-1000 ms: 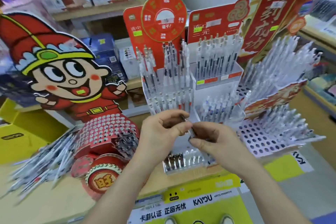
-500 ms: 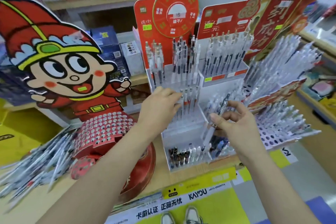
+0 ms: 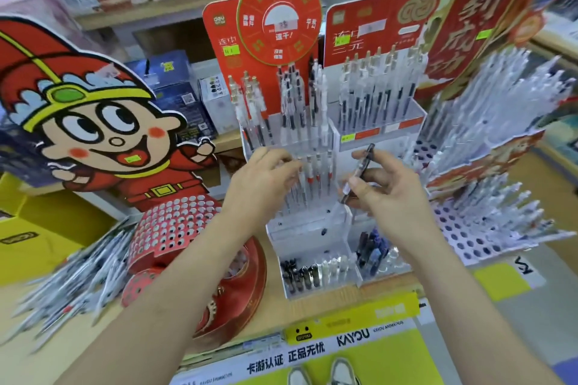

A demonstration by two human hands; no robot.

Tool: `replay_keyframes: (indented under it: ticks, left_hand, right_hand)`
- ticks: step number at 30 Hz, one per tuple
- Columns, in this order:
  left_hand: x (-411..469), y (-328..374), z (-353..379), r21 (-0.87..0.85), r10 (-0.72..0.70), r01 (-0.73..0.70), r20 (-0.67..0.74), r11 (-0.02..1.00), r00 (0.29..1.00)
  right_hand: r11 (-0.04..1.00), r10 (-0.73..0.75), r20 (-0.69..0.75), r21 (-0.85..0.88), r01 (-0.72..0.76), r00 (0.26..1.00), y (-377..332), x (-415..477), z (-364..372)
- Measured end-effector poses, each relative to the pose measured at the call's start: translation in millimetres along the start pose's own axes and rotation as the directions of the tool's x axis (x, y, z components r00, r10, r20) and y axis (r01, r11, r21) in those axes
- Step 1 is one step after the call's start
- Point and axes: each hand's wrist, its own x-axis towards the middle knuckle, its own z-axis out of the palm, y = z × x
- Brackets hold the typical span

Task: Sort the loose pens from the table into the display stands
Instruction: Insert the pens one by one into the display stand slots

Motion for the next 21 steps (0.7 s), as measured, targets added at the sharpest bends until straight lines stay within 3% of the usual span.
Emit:
replay_keyframes:
  ticks: [10, 16, 21]
  left_hand:
    - [6.8, 12.2, -5.2, -0.071, -0.175, 0.178, 0.048, 0.981, 0.983]
    - [-9.1, 29.5, -30.6, -0.293, -0.34, 0.332, 0.024, 0.897, 0.94]
    - [-59.3, 10.3, -49.2, -0.226, -0.485, 0.483, 0.052, 0.846, 0.873]
  right_hand:
    - [0.997, -0.051, 0.122, 0.066, 0.043, 0.991, -8.3, 15.4, -1.1]
    - [0.984, -0.02, 0.137, 0.178, -0.004, 0.99, -16.9, 17.9, -2.7]
    - [0.97, 0.009, 0.195, 0.236, -0.055, 0.981, -23.2, 15.4, 15.2]
